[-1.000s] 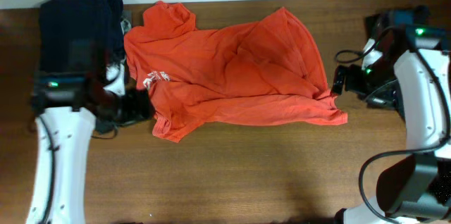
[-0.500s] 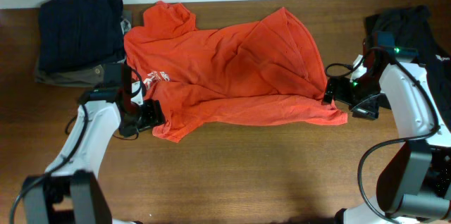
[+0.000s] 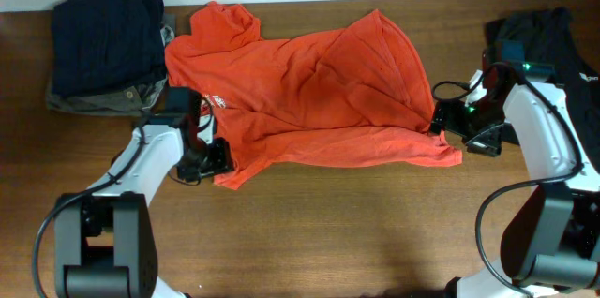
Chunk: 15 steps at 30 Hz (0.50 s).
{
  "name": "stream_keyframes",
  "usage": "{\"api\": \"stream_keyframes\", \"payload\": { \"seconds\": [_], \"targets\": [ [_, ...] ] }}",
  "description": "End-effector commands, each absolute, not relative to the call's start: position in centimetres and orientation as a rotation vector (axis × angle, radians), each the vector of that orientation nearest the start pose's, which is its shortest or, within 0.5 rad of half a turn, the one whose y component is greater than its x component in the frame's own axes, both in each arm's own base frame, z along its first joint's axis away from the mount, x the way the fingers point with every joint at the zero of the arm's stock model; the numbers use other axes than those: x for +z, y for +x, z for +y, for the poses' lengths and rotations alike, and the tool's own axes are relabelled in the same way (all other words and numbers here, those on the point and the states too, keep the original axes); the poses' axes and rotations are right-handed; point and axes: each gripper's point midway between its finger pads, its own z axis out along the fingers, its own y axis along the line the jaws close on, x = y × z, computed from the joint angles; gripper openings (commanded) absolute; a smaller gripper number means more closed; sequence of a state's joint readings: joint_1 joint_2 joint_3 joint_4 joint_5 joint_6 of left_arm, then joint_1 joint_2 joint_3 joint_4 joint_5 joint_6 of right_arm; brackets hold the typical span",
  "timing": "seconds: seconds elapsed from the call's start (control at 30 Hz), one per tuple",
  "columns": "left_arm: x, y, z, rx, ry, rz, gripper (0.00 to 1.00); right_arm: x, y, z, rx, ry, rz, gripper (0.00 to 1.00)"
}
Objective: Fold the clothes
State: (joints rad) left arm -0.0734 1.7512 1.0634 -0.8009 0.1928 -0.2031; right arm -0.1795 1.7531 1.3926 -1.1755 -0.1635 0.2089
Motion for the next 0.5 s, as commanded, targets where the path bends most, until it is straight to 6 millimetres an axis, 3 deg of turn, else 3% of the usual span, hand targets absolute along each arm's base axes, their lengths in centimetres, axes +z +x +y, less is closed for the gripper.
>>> {"api": "stream_keyframes", "payload": {
  "seconds": [0.0,0.17,0.3,0.47],
  "targets": [
    [1.92,31.07,-5.85,-0.284,-0.122,3.069,0.55,9.02,32.43,-2.82,0.268,0.614,3.069,0.87],
    [1.92,31.06,-5.84,-0.284,-0.122,3.07,0.41,8.91,32.42,-2.87,0.264,0.615,3.072,0.79],
    [1.91,30.94,-5.83,-0.284,-0.124,3.075,0.18,8.84,32.4,-3.12,0.241,0.617,3.073,0.65],
    [1.9,30.82,-5.82,-0.283,-0.125,3.079,0.15,8.82,32.98,-3.42,0.222,0.614,3.049,0.57]
  ]
}}
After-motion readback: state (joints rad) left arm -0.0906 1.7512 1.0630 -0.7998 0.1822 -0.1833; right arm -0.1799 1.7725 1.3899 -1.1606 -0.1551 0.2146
